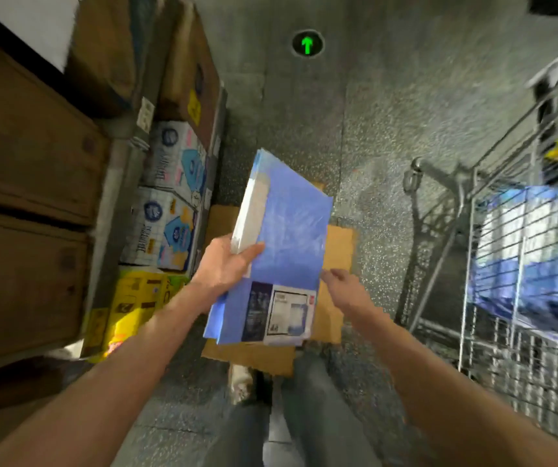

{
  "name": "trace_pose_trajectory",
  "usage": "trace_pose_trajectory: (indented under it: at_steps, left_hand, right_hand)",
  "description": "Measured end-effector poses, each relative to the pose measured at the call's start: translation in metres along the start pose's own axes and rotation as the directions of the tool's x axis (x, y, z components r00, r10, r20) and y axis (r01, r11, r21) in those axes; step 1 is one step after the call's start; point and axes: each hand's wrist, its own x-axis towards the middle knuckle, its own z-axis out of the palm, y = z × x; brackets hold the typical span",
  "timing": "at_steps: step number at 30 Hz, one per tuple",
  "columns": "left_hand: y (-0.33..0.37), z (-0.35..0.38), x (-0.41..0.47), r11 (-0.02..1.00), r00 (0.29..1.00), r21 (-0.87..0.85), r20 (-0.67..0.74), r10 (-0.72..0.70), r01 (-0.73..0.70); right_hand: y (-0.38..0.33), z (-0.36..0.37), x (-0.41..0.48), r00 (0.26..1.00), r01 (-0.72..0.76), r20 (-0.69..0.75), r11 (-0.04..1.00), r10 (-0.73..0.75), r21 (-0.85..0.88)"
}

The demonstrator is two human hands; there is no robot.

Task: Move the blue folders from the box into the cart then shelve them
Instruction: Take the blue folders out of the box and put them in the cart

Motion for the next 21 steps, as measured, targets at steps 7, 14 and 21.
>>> trace_pose_trajectory:
  at_steps: [7,14,21]
  left_hand:
    - [0.055,-0.021,-0.118,0.973,0.986,-0.207,0.111,0.123,-0.098]
    - [0.046,-0.031,-0.220,0.952,0.974,-0.249,0.091,0.206,-0.178]
    - [0.074,0.008,-0.316,0.914,0.879,-0.289,0.302,0.369,-0.284]
  right_hand:
    - [0.003,-0.053,-0.107,0.997,0.047,-0.065,0.972,-0.033,0.230]
    - [0.049,-0.059,-0.241,0.967,0.116,-0.255,0.895,-0.002,0.432]
    - [0.088,-0.110,-0.358,0.894,0.263,-0.448,0.789,0.018,0.555]
